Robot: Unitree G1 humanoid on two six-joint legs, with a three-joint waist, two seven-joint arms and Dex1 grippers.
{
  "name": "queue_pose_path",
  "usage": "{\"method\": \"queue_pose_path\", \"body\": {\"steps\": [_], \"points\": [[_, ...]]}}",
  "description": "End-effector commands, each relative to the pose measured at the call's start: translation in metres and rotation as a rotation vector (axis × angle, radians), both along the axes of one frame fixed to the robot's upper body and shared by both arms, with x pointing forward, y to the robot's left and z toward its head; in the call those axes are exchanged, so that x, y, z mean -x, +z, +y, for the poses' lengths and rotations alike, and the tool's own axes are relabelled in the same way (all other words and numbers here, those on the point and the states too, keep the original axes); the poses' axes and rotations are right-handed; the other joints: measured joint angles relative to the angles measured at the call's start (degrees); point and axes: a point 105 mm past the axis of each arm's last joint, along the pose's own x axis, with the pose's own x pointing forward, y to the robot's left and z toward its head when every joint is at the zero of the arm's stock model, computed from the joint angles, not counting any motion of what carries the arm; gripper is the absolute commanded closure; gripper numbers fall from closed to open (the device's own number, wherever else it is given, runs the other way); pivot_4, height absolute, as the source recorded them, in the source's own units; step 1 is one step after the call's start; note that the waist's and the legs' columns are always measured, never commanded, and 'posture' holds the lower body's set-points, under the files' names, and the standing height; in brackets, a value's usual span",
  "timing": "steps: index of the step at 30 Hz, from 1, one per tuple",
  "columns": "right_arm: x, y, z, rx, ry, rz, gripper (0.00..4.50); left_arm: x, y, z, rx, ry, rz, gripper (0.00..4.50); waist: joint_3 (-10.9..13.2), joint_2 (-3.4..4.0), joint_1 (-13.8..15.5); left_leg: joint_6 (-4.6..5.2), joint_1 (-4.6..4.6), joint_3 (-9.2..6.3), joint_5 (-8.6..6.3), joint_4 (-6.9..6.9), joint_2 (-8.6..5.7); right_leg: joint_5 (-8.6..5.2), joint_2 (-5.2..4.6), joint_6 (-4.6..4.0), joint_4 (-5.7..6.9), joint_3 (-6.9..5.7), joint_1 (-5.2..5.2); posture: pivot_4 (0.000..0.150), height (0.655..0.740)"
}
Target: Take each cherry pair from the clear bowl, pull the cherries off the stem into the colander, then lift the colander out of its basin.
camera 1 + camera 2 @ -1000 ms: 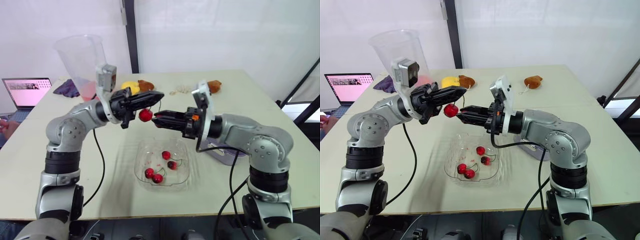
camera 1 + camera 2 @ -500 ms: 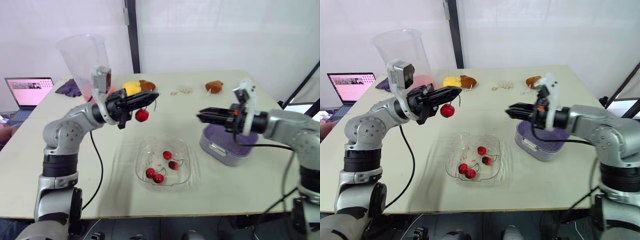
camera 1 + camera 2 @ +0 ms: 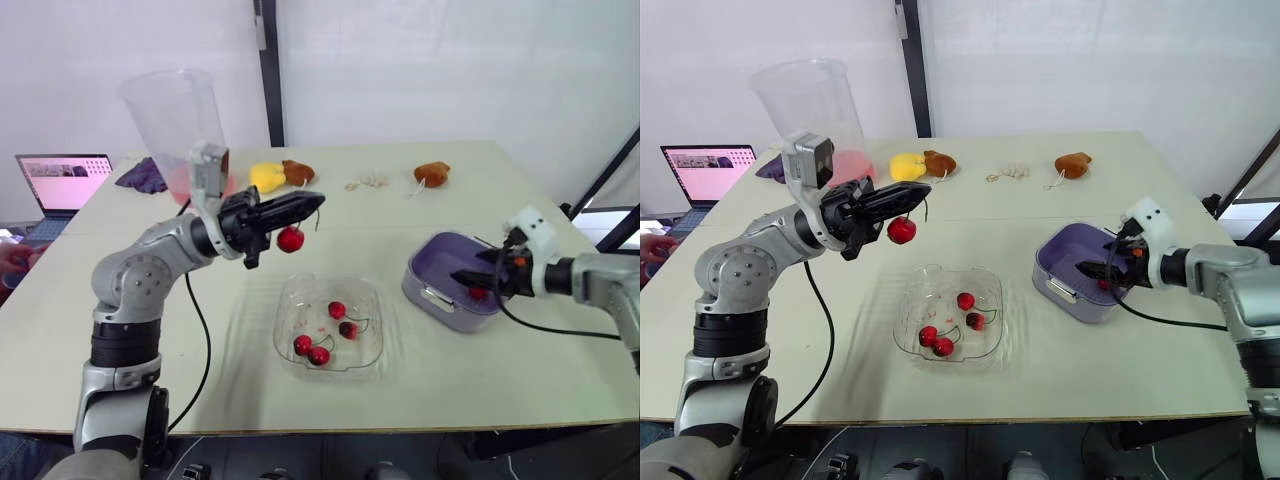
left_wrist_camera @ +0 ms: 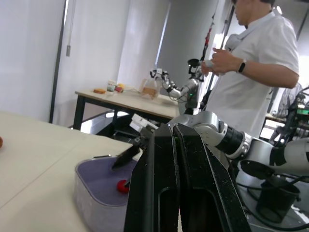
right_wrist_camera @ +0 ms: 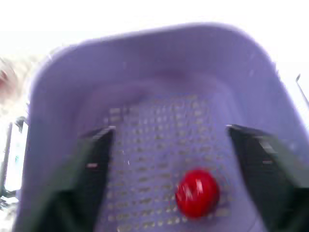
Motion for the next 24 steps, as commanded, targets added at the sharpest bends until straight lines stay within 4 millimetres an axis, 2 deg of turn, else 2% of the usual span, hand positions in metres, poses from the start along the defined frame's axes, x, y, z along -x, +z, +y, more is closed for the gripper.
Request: {"method": "queue_pose_path", "body": {"steps": [1,3,5,6,9,11,20,24], "points": [[0.009,0.055,0.019,-0.038,0.097,-0.163,0.05,0.004,0.011,-0.001,0.012,-0.014,-0.041,4.50,0.00,0.00,0.03,0.00,0.00,0.00,0.00,0.00,0.00,0.00,0.00,0.00,0.00,0.00,0.00,0.150,0.7400],[0.020,0.074,0.045,-0.081,0.214,-0.218,0.05,0.004,0.012,-0.002,0.020,-0.021,-0.037,4.50,0.00,0.00,0.07,0.00,0.00,-0.02,0.00,-0.01,0.01,0.00,0.01,0.00,-0.01,0.00,0.00,0.150,0.7400],[0.029,0.085,0.063,-0.117,0.298,-0.245,0.05,0.004,0.013,-0.003,0.025,-0.024,-0.035,4.50,0.00,-0.01,0.10,0.00,0.00,-0.02,0.00,-0.01,0.01,0.00,0.01,0.00,-0.02,0.00,0.01,0.150,0.7400],[0.038,0.091,0.084,-0.165,0.388,-0.249,0.05,0.004,0.014,-0.004,0.026,-0.030,-0.036,4.50,0.01,-0.02,0.11,0.00,0.00,-0.02,0.00,0.00,0.01,0.00,0.01,0.00,-0.02,0.00,0.02,0.150,0.7400],[0.061,0.092,0.136,-0.256,0.596,-0.222,0.05,0.004,0.015,-0.006,0.024,-0.047,-0.035,4.50,0.00,-0.02,-0.04,0.00,0.00,-0.03,0.00,0.00,0.03,0.00,0.02,0.00,-0.02,0.00,0.02,0.150,0.7400],[0.069,0.089,0.157,-0.294,0.660,-0.209,0.05,0.004,0.016,-0.007,0.026,-0.050,-0.033,4.50,0.01,-0.02,0.04,-0.01,0.00,-0.07,0.00,0.00,0.05,0.00,0.04,0.00,-0.01,-0.02,0.02,0.150,0.7400],[0.067,0.078,0.219,-0.410,0.772,-0.183,0.05,0.007,0.014,-0.010,0.021,-0.067,-0.030,4.50,0.00,-0.02,-0.05,0.05,-0.14,-0.20,-0.04,0.49,-0.03,0.00,0.02,0.00,0.14,-0.04,0.08,0.150,0.7400],[0.059,0.081,0.230,-0.438,0.775,-0.198,0.05,0.007,0.015,-0.011,0.020,-0.070,-0.032,4.50,0.00,-0.02,-0.09,0.05,-0.14,-0.20,-0.04,0.49,-0.04,0.00,0.03,0.00,0.16,-0.04,0.06,0.150,0.7400]]}}
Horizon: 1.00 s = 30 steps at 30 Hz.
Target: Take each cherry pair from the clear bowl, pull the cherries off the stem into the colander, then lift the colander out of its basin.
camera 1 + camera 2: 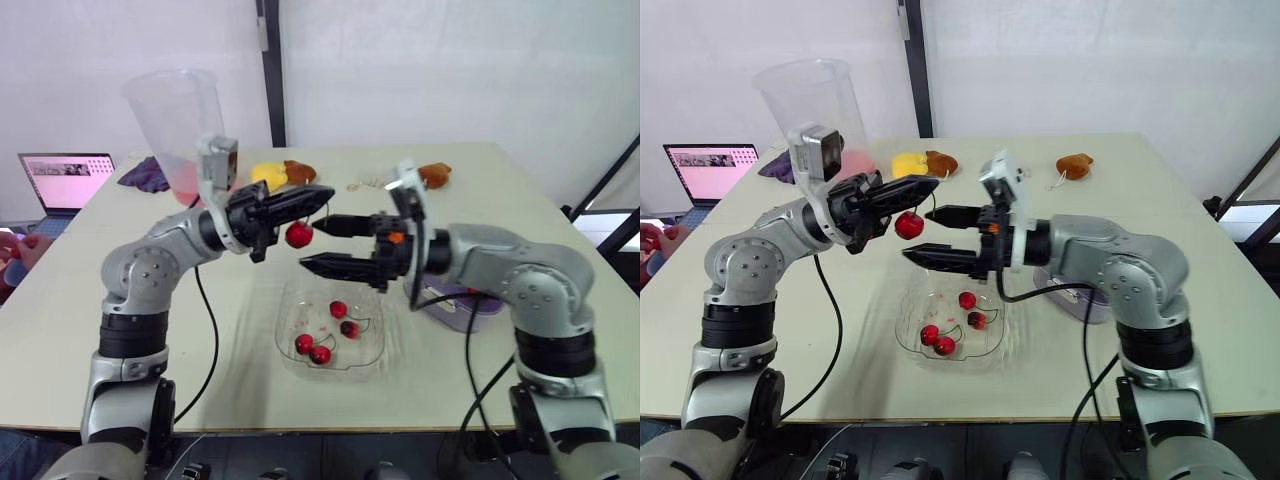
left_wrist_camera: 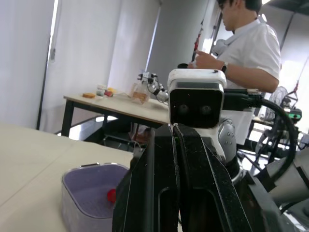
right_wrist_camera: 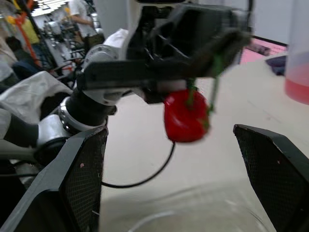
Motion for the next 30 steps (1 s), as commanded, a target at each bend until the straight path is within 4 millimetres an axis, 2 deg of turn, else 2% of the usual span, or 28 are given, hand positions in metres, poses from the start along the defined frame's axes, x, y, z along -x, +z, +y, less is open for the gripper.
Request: {"method": "queue_pose_path", "body": {"steps": [1,4,7,15,18,20,26,30], "points": [[-0.006,0.015,0.005,-0.053,-0.011,-0.057,0.05,0.007,0.008,-0.001,0.008,-0.016,-0.040,4.50,0.00,0.00,0.03,0.00,0.00,-0.01,0.00,0.01,0.00,0.00,0.00,0.00,0.00,0.00,0.01,0.150,0.7400],[-0.009,0.016,0.007,-0.083,-0.017,-0.044,0.77,0.007,0.008,0.000,0.005,-0.010,-0.042,4.50,0.00,0.00,0.02,0.00,0.00,-0.04,0.00,0.01,0.00,0.00,0.01,0.00,0.01,-0.01,0.01,0.150,0.7400],[-0.010,0.016,0.008,-0.092,-0.012,-0.039,2.08,0.007,0.008,0.001,0.003,-0.008,-0.042,4.50,0.00,0.00,-0.08,0.00,0.00,-0.04,0.00,0.01,0.00,0.00,0.01,0.00,0.01,-0.01,0.01,0.150,0.7400],[-0.008,0.013,0.011,-0.092,0.003,-0.026,2.08,0.006,0.007,0.001,0.001,-0.009,-0.044,4.50,0.00,0.00,-0.10,0.00,0.00,-0.04,0.00,0.01,0.00,0.00,0.01,0.00,0.01,-0.01,0.01,0.150,0.7400],[-0.008,0.012,0.011,-0.091,0.004,-0.019,2.84,0.006,0.007,0.001,0.000,-0.009,-0.045,4.50,0.00,0.00,-0.08,0.00,0.00,-0.04,0.00,0.01,0.00,0.00,0.01,0.00,0.01,-0.01,0.01,0.150,0.7400],[-0.008,0.010,0.010,-0.084,0.003,-0.020,3.67,0.006,0.007,0.000,0.000,-0.010,-0.045,4.50,0.00,0.00,-0.09,0.00,0.00,-0.04,0.00,0.01,0.00,0.00,0.01,0.00,0.01,-0.01,0.01,0.150,0.7400],[-0.008,0.007,0.008,-0.068,-0.004,-0.015,3.67,0.007,0.007,-0.001,0.002,-0.015,-0.044,4.50,0.00,0.00,-0.07,0.00,0.00,-0.04,0.00,0.00,0.00,0.00,0.01,0.00,0.01,-0.01,0.01,0.150,0.7400],[-0.008,-0.012,0.001,0.017,-0.005,0.024,3.67,0.007,0.007,-0.001,0.002,-0.015,-0.046,4.50,0.00,0.00,0.00,0.00,0.00,-0.04,0.00,0.00,0.00,0.00,0.01,0.00,0.01,-0.01,0.01,0.150,0.7400]]}}
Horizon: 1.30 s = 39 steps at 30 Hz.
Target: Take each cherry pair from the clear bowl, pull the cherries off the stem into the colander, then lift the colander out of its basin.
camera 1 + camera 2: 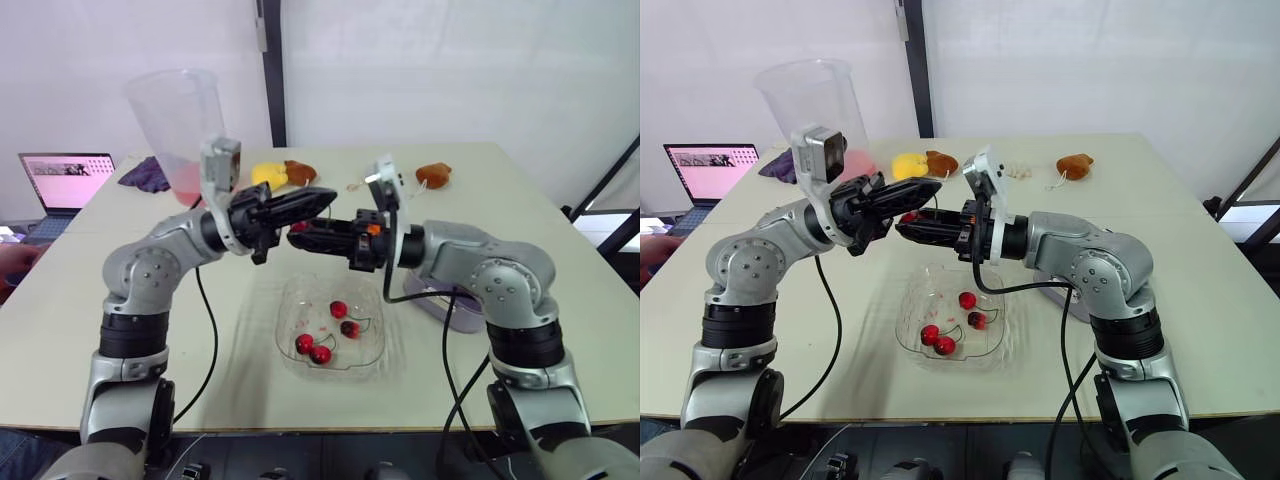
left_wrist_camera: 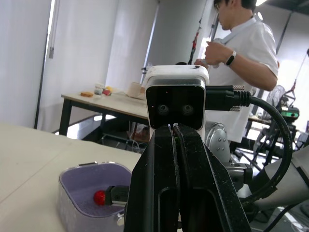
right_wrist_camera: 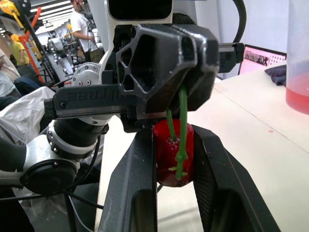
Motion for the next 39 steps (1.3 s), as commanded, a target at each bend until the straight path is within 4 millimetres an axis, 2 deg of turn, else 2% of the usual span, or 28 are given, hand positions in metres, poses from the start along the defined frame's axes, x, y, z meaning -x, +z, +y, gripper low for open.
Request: {"method": "queue_pose_path", "body": {"steps": [1,6,10,14,17,20,24,28,32,34,36,37,39], "points": [[0.003,-0.018,-0.009,0.105,-0.003,0.010,3.67,0.006,0.009,0.000,0.009,-0.008,-0.055,4.50,0.00,0.00,0.06,0.00,0.00,0.00,0.00,0.00,0.00,0.00,0.00,0.00,0.00,0.00,0.00,0.150,0.7400],[-0.001,-0.034,-0.032,0.215,-0.055,0.019,3.67,0.007,0.011,-0.003,0.014,-0.016,-0.064,4.50,0.00,0.00,0.09,0.00,0.00,0.02,0.00,0.00,-0.01,0.00,0.00,0.00,-0.02,0.00,0.01,0.150,0.7400],[-0.003,-0.029,-0.057,0.238,-0.119,0.007,3.67,0.006,0.008,-0.003,0.011,-0.015,-0.059,4.50,0.00,0.00,0.14,0.01,0.00,0.02,0.00,0.00,0.00,0.00,0.00,0.00,-0.03,0.00,0.01,0.150,0.7400],[-0.017,-0.016,-0.101,0.279,-0.286,-0.049,3.67,0.007,0.006,-0.001,0.008,-0.005,-0.053,4.50,0.01,-0.01,0.43,0.03,-0.03,0.03,-0.01,0.02,-0.02,0.00,-0.01,0.00,-0.05,0.00,0.03,0.150,0.7400],[-0.029,-0.013,-0.146,0.369,-0.441,-0.078,3.67,0.006,0.004,0.001,0.005,0.006,-0.047,4.50,0.01,-0.02,0.42,0.05,-0.03,0.04,-0.03,0.03,-0.02,0.00,-0.01,0.00,-0.07,0.00,0.04,0.150,0.7400],[-0.038,-0.030,-0.183,0.532,-0.542,-0.089,3.67,0.006,0.000,0.003,-0.013,0.019,-0.040,4.50,0.01,-0.01,0.30,0.05,-0.02,0.09,-0.03,0.01,-0.01,0.00,0.00,0.00,-0.07,0.01,0.04,0.150,0.7400],[-0.047,-0.054,-0.208,0.712,-0.580,-0.119,3.67,0.005,-0.012,0.005,-0.092,0.028,-0.034,4.50,0.01,-0.01,-0.10,0.05,0.01,0.14,-0.03,-0.01,0.04,0.00,0.05,0.00,-0.06,0.03,0.02,0.150,0.7400],[-0.056,-0.072,-0.225,0.800,-0.600,-0.114,2.14,0.005,-0.016,0.009,-0.114,0.045,-0.032,4.50,0.03,0.01,0.11,0.05,0.02,0.18,-0.03,-0.04,0.04,0.00,0.04,0.01,-0.07,0.06,0.01,0.150,0.7400],[-0.056,-0.065,-0.230,0.792,-0.606,-0.120,0.14,0.005,-0.018,0.012,-0.121,0.066,-0.032,4.50,0.03,0.01,0.33,0.04,0.01,0.16,-0.03,0.00,0.04,0.00,0.03,0.01,-0.07,0.07,0.01,0.150,0.7400],[-0.052,-0.052,-0.230,0.757,-0.603,-0.136,0.02,0.002,-0.017,0.012,-0.116,0.092,-0.043,4.50,0.03,0.01,0.33,0.04,0.01,0.16,-0.03,0.00,0.03,0.00,0.03,0.00,-0.08,0.07,0.01,0.150,0.7400],[-0.047,-0.029,-0.222,0.676,-0.581,-0.174,0.02,0.000,-0.013,0.013,-0.105,0.111,-0.048,4.50,0.04,0.02,0.32,0.04,0.00,0.16,-0.03,-0.01,0.04,0.00,0.03,0.00,-0.09,0.07,0.01,0.150,0.7400],[-0.038,-0.005,-0.205,0.550,-0.517,-0.190,0.02,0.000,-0.012,0.015,-0.105,0.122,-0.043,4.50,0.04,0.03,0.31,0.04,0.00,0.16,-0.03,-0.01,0.04,0.00,0.03,0.01,-0.09,0.07,0.02,0.150,0.7400],[-0.020,0.025,-0.182,0.404,-0.398,-0.205,0.02,-0.002,-0.013,0.019,-0.109,0.140,-0.034,4.50,0.12,0.18,0.13,0.04,-0.01,0.16,-0.03,-0.01,0.04,0.00,0.03,0.00,-0.10,0.07,0.01,0.150,0.7400]]}}
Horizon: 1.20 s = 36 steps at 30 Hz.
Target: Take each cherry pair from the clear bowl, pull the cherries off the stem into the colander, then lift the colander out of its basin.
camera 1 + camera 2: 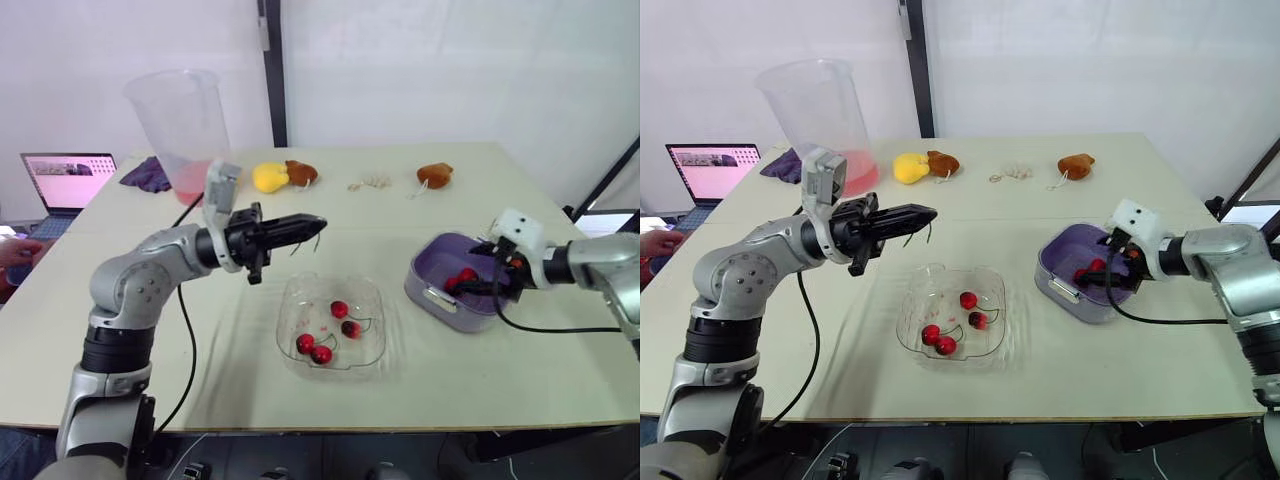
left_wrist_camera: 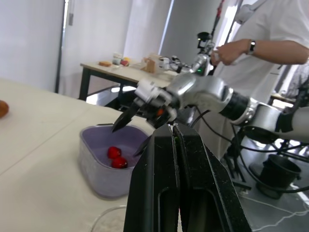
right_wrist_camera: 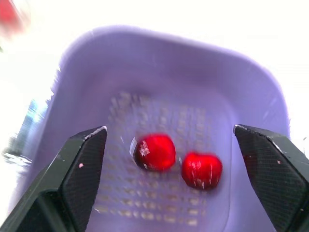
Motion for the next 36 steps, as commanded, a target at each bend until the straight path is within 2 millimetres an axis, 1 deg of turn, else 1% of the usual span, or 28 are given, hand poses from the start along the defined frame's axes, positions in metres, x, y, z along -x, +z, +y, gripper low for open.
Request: {"method": "queue_pose_path", "body": {"steps": [1,2,4,5,7,10,11,13,14,15,16,18,19,20,21,22,24,27,30,31,33,36], "points": [[0.037,0.081,0.047,-0.232,0.263,-0.128,0.02,0.001,0.011,0.010,0.007,0.047,-0.050,4.50,0.02,0.06,-0.13,0.00,0.01,0.01,0.00,-0.02,0.01,0.00,0.01,0.00,0.00,0.01,0.00,0.150,0.7400],[0.048,0.091,0.059,-0.274,0.341,-0.116,0.02,0.000,0.008,0.014,0.002,0.072,-0.038,4.50,0.02,0.06,-0.15,0.00,0.02,-0.01,0.00,-0.05,0.05,0.00,0.04,0.00,-0.01,0.00,-0.01,0.150,0.7400],[0.067,0.104,0.078,-0.320,0.464,-0.090,0.02,-0.004,0.005,0.024,-0.001,0.130,-0.015,4.50,0.01,0.05,0.03,-0.01,0.03,-0.07,-0.01,-0.11,0.11,0.00,0.10,0.00,-0.04,-0.01,-0.02,0.150,0.7400],[0.073,0.107,0.085,-0.329,0.503,-0.081,0.02,-0.006,0.004,0.029,0.000,0.157,-0.006,4.50,0.01,0.02,0.04,-0.02,0.03,-0.10,-0.01,-0.10,0.11,0.00,0.10,0.00,-0.06,-0.03,0.01,0.150,0.7400],[0.080,0.112,0.096,-0.346,0.561,-0.068,0.02,-0.012,0.001,0.046,0.018,0.235,0.028,4.50,0.03,-0.01,0.11,-0.02,0.03,-0.11,-0.02,-0.05,0.08,0.00,0.07,0.00,-0.08,-0.03,0.05,0.150,0.7400],[0.079,0.112,0.109,-0.326,0.596,-0.070,0.02,-0.017,-0.023,0.087,-0.018,0.409,0.147,4.50,0.03,0.01,0.04,0.01,0.03,-0.09,-0.03,0.00,0.02,0.00,0.02,0.00,-0.04,0.00,0.06,0.150,0.7400],[0.079,0.111,0.111,-0.319,0.601,-0.068,0.02,-0.018,-0.027,0.095,-0.026,0.448,0.173,4.50,0.03,0.01,-0.01,0.01,0.03,-0.09,-0.03,-0.01,0.03,0.00,0.02,0.00,-0.02,0.00,0.03,0.150,0.7400],[0.077,0.106,0.116,-0.305,0.609,-0.060,0.02,-0.013,-0.043,0.113,-0.012,0.507,0.308,4.50,0.03,0.01,0.02,0.01,0.02,-0.09,-0.03,-0.06,0.03,0.00,0.03,0.00,-0.01,0.00,-0.03,0.150,0.7400],[0.073,0.105,0.119,-0.303,0.607,-0.060,0.02,-0.010,-0.059,0.126,-0.017,0.558,0.392,4.50,0.03,0.01,0.10,0.01,0.01,-0.09,-0.04,-0.06,0.03,0.00,0.02,0.00,-0.01,0.00,-0.03,0.150,0.7400],[0.071,0.103,0.121,-0.301,0.606,-0.060,0.02,-0.007,-0.070,0.134,-0.022,0.595,0.449,4.50,0.03,0.01,0.03,0.02,0.00,-0.09,-0.04,-0.04,0.02,0.00,0.01,0.00,0.00,0.00,-0.02,0.150,0.7400],[0.069,0.104,0.122,-0.315,0.602,-0.055,0.02,-0.003,-0.085,0.146,0.003,0.620,0.539,4.50,0.03,0.01,0.01,0.03,0.00,-0.09,-0.05,-0.03,0.02,0.00,0.00,0.00,0.01,0.01,-0.02,0.150,0.7400],[0.063,0.103,0.122,-0.328,0.596,-0.051,0.02,0.007,-0.118,0.165,-0.018,0.685,0.639,4.50,0.02,0.02,-0.05,0.03,0.01,-0.08,-0.05,-0.03,0.02,0.00,0.00,0.00,0.02,0.02,-0.03,0.150,0.7400],[0.061,0.102,0.122,-0.327,0.594,-0.051,0.02,0.010,-0.131,0.172,-0.022,0.714,0.681,4.50,0.02,0.02,-0.04,0.03,0.02,-0.07,-0.05,-0.05,0.02,0.00,0.00,0.00,0.03,0.03,-0.04,0.150,0.7400],[0.060,0.101,0.122,-0.325,0.593,-0.052,0.02,0.013,-0.138,0.177,-0.014,0.733,0.704,4.50,0.02,0.02,-0.02,0.03,0.03,-0.07,-0.05,-0.05,0.02,0.00,0.00,0.00,0.03,0.02,-0.04,0.150,0.7400],[0.059,0.100,0.122,-0.319,0.593,-0.050,0.02,0.016,-0.151,0.184,-0.033,0.779,0.738,4.50,0.02,0.02,0.19,0.03,0.02,-0.07,-0.05,-0.05,0.02,0.00,0.00,0.00,0.02,0.02,-0.04,0.150,0.7400],[0.059,0.099,0.121,-0.314,0.594,-0.048,0.02,0.020,-0.159,0.188,-0.033,0.798,0.766,4.50,0.02,0.01,0.34,0.02,0.01,-0.09,-0.05,-0.04,0.01,0.00,0.00,-0.01,0.03,0.02,-0.03,0.150,0.7400],[0.059,0.098,0.121,-0.302,0.594,-0.046,0.02,0.025,-0.167,0.193,-0.026,0.820,0.806,4.50,0.02,0.01,0.46,0.02,0.01,-0.09,-0.05,-0.02,0.01,0.00,-0.02,-0.01,0.00,0.02,-0.01,0.150,0.7400],[0.058,0.097,0.122,-0.295,0.588,-0.050,0.02,0.027,-0.169,0.195,0.001,0.830,0.831,4.50,0.02,0.01,0.60,0.02,0.01,-0.09,-0.05,-0.02,0.00,0.00,-0.03,-0.01,0.01,0.02,-0.01,0.150,0.7400],[0.057,0.097,0.124,-0.297,0.582,-0.055,0.00,0.022,-0.175,0.220,0.042,0.976,0.830,3.61,0.02,0.01,0.40,0.02,0.01,-0.07,-0.06,-0.02,0.01,0.00,-0.03,-0.01,0.01,0.03,-0.02,0.150,0.7400],[0.057,0.097,0.124,-0.300,0.576,-0.058,0.00,0.021,-0.176,0.227,0.049,1.006,0.833,3.17,0.01,0.00,0.25,0.02,0.02,-0.07,-0.06,-0.03,0.01,0.00,-0.03,-0.01,0.02,0.03,-0.02,0.150,0.7400],[0.056,0.098,0.124,-0.309,0.570,-0.066,0.00,0.020,-0.176,0.240,0.049,1.054,0.824,2.09,0.00,0.01,0.11,0.01,0.02,-0.07,-0.06,-0.03,0.03,0.00,-0.01,-0.01,0.02,0.03,-0.03,0.150,0.7400],[0.055,0.099,0.124,-0.314,0.561,-0.074,0.00,0.019,-0.168,0.257,0.033,1.099,0.785,0.59,0.00,0.03,-0.10,0.00,0.05,-0.06,-0.07,-0.06,0.05,0.00,0.00,-0.01,0.03,0.03,-0.04,0.150,0.7400]]}}
